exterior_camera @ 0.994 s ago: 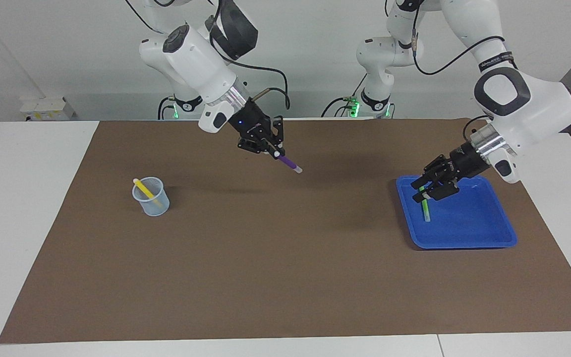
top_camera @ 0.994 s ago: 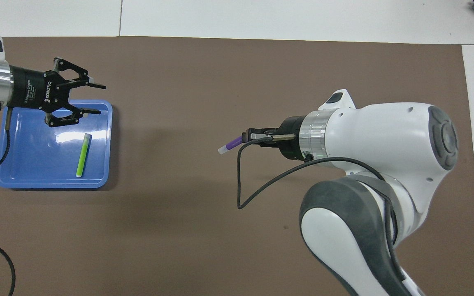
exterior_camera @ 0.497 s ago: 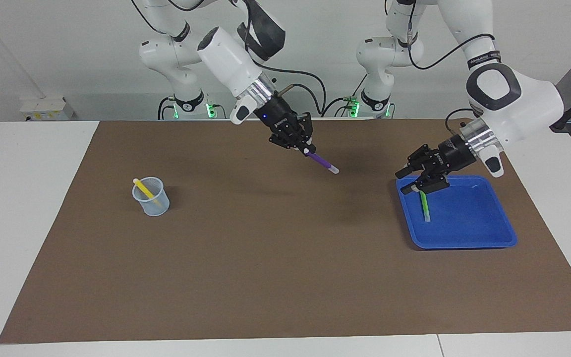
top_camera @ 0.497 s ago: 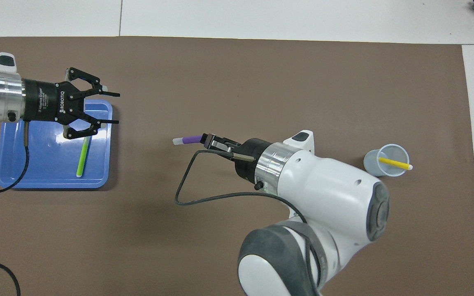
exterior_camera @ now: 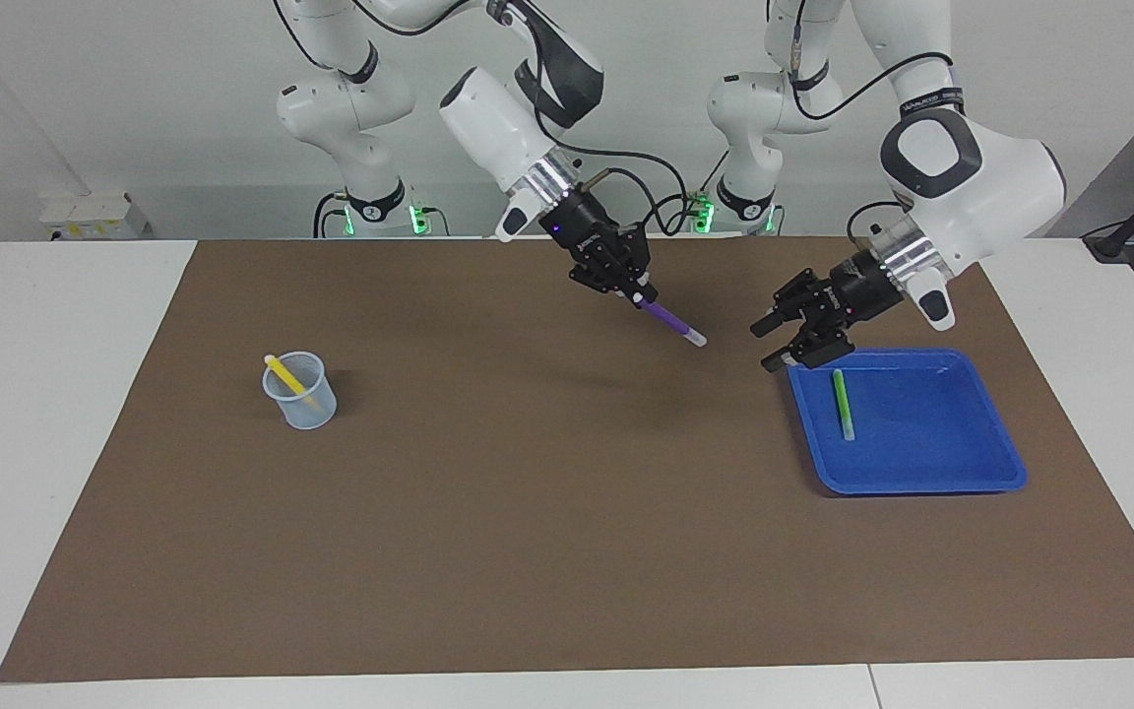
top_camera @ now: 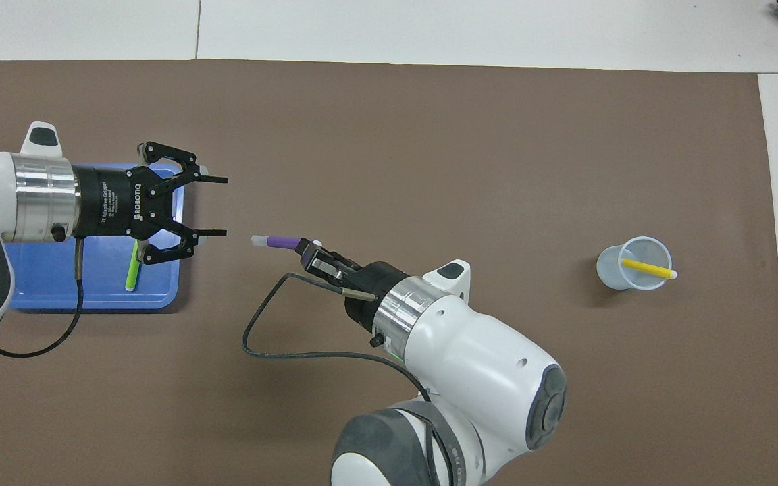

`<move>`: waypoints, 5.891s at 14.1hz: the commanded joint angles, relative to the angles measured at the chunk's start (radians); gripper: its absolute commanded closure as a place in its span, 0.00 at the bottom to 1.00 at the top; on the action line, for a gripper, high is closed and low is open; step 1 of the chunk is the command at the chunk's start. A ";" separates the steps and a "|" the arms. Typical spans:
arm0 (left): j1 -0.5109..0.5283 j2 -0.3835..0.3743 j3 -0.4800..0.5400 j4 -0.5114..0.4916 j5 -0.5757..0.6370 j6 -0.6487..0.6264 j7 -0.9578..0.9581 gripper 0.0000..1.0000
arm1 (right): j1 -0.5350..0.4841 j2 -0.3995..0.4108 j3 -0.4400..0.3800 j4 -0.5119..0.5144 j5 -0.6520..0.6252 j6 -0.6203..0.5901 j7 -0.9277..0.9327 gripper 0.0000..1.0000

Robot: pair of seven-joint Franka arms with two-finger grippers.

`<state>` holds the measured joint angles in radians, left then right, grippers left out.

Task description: Right arm passes pens to left for tray arrangement

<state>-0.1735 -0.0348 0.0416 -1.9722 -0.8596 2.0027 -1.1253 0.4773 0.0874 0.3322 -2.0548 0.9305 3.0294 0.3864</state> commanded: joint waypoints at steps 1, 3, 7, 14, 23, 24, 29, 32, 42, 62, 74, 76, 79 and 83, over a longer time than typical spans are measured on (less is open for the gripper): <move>-0.059 -0.062 0.009 -0.085 -0.016 0.057 -0.019 0.26 | -0.005 -0.006 0.004 0.001 0.025 0.008 0.005 1.00; -0.108 -0.091 0.008 -0.155 -0.016 0.167 -0.037 0.18 | -0.005 -0.006 0.004 0.004 0.025 0.008 0.008 1.00; -0.178 -0.109 0.006 -0.214 -0.016 0.265 -0.071 0.16 | 0.010 -0.005 0.004 0.008 0.033 0.009 0.008 1.00; -0.216 -0.125 0.006 -0.247 -0.016 0.288 -0.113 0.41 | 0.010 -0.005 0.004 0.008 0.034 0.008 0.006 1.00; -0.215 -0.143 0.009 -0.246 -0.015 0.268 -0.111 1.00 | 0.007 -0.003 0.004 0.010 0.034 0.008 0.006 1.00; -0.213 -0.143 0.009 -0.244 -0.015 0.262 -0.111 1.00 | 0.009 -0.001 0.004 0.010 0.034 0.008 0.006 1.00; -0.198 -0.152 0.012 -0.238 -0.013 0.219 -0.111 1.00 | 0.003 -0.003 0.004 0.010 0.037 0.006 0.006 0.94; -0.196 -0.152 0.015 -0.237 -0.007 0.203 -0.100 1.00 | -0.003 -0.012 0.002 0.025 0.123 0.002 0.002 0.00; -0.023 -0.151 0.018 -0.177 0.122 -0.059 0.284 1.00 | -0.202 -0.063 -0.007 0.022 0.103 -0.383 -0.348 0.00; 0.226 0.065 0.020 -0.033 0.731 -0.099 1.279 1.00 | -0.802 -0.144 -0.007 -0.027 -0.986 -1.098 -1.193 0.00; 0.293 0.275 0.020 -0.014 0.774 0.145 1.391 1.00 | -0.911 -0.138 -0.009 -0.151 -0.990 -0.949 -1.241 0.34; 0.295 0.303 0.020 -0.013 0.774 0.189 1.394 1.00 | -0.913 -0.130 -0.009 -0.153 -0.990 -0.926 -1.241 0.35; 0.304 0.334 0.020 -0.016 0.774 0.244 1.403 1.00 | -0.919 -0.127 -0.009 -0.154 -0.990 -0.926 -1.241 0.46; 0.313 0.349 0.020 -0.025 0.774 0.294 1.428 1.00 | -0.921 -0.127 -0.009 -0.160 -0.990 -0.926 -1.239 0.64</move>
<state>0.1254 0.3018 0.0679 -2.0099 -0.1023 2.2753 0.2843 -0.4220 -0.0300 0.3098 -2.1946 -0.0400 2.0838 -0.8334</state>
